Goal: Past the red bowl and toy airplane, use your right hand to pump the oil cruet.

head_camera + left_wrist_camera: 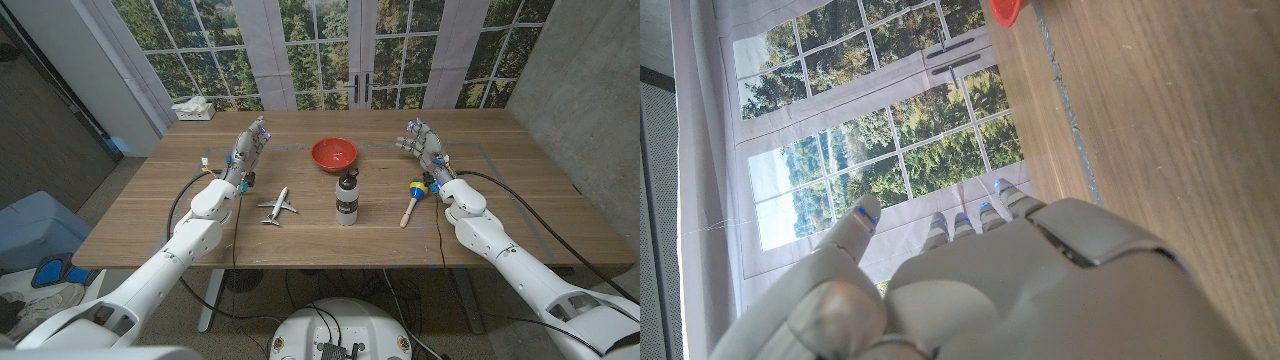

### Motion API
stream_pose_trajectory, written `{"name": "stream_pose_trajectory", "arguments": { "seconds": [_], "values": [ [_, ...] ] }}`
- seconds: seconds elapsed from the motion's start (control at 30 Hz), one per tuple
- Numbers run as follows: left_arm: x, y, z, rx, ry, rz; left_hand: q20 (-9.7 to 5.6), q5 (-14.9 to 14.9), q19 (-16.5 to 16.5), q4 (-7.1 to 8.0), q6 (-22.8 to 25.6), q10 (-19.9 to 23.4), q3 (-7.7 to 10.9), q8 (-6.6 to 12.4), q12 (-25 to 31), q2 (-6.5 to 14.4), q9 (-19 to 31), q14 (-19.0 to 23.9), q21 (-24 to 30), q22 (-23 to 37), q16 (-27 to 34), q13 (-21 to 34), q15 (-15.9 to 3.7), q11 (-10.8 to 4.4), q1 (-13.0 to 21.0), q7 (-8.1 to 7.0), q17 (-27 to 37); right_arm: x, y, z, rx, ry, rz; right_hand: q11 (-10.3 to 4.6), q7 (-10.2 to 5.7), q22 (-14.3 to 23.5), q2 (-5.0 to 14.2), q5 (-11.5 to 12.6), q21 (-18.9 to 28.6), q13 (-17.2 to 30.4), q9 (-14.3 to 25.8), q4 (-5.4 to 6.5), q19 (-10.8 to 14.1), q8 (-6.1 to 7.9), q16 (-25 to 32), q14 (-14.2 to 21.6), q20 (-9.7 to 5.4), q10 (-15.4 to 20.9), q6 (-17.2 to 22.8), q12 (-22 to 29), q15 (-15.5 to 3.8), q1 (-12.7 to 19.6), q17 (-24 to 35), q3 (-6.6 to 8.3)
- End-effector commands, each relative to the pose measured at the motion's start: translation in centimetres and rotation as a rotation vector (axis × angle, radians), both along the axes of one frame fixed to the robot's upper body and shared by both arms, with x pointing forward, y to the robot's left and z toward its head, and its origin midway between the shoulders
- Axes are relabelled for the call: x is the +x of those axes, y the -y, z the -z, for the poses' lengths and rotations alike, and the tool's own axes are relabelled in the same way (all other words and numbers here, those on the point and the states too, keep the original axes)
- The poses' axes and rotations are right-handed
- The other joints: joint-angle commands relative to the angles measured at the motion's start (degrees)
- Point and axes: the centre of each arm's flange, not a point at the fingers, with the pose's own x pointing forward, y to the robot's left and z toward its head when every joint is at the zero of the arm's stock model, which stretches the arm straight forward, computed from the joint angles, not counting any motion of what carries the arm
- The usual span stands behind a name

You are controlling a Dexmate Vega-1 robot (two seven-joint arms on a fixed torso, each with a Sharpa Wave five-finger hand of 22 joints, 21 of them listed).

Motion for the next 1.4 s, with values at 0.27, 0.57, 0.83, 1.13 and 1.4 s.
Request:
{"name": "stream_pose_trajectory", "arguments": {
  "seconds": [0.27,0.57,0.83,1.13,1.4],
  "values": [
    [0.2,0.2,-0.3,0.008,0.007,-0.008,-2.74,0.3,-0.2,-0.47,-1.0,-1.4,0.19,0.21,0.1,3.7,0.2,-4.1,0.5,0.3,0.2,0.1,-4.61,-0.66,0.5,-0.38,0.0,-0.5,0.6,-0.2,0.007,0.011,0.063,1.35,9.27,33.8,-8.67,0.6,35.9,-0.6,-0.4,-4.45,19.9,0.05,39.2,26.0,-11.98,13.3,-1.4,0.5,-8.13,-4.1,27.2,-1.74],
    [0.5,0.3,-0.2,0.004,0.005,-0.001,-2.88,0.3,-0.2,-0.52,-1.3,-1.8,0.15,0.14,0.1,3.8,0.2,-4.4,0.5,0.3,0.2,0.1,-4.68,-0.79,0.5,-0.42,0.0,-0.5,0.7,-0.1,0.004,-0.004,0.071,0.95,9.12,30.4,-11.16,0.9,34.3,-0.7,-0.3,-4.51,19.2,0.13,42.9,24.4,-11.01,10.2,-1.3,-0.5,-7.88,-4.2,27.0,-1.85],
    [0.6,0.4,-0.2,0.003,0.004,0.000,-2.95,0.3,-0.2,-0.61,-1.8,-2.2,0.09,0.08,0.1,3.9,0.2,-4.7,0.5,0.3,0.3,0.1,-4.79,-0.82,0.5,-0.41,0.0,-1.2,0.7,0.4,-0.006,-0.005,0.070,1.49,7.94,22.6,-11.79,1.2,30.4,-0.8,0.0,-3.82,19.4,0.64,44.4,20.4,-9.13,7.7,0.8,-0.9,-7.80,-5.4,26.8,-1.90],
    [0.3,0.5,-0.3,0.004,0.009,-0.002,-2.97,0.3,-0.3,-0.69,-2.1,-2.4,0.02,0.07,0.1,3.9,0.2,-4.9,0.5,0.3,0.3,0.1,-4.73,-0.83,0.5,-0.34,0.0,-2.7,1.0,1.1,-0.008,-0.008,0.082,1.51,8.44,20.8,-11.70,1.3,29.8,-0.8,0.0,-3.63,20.0,0.80,44.8,19.8,-9.21,8.1,1.4,-0.6,-7.87,-5.7,26.8,-1.86],
    [0.0,0.5,-0.2,0.004,0.013,-0.005,-2.99,0.3,-0.3,-0.80,-2.4,-2.6,-0.07,0.09,0.2,3.8,0.2,-5.0,0.5,0.3,0.3,0.1,-4.73,-0.78,0.4,-0.30,0.0,-4.1,1.1,1.7,-0.017,-0.006,0.091,1.64,8.53,21.1,-11.58,1.3,30.3,-0.8,0.0,-3.45,20.2,0.74,45.2,19.6,-9.47,8.5,1.5,-0.4,-7.94,-6.0,26.8,-1.81]
  ]
}}
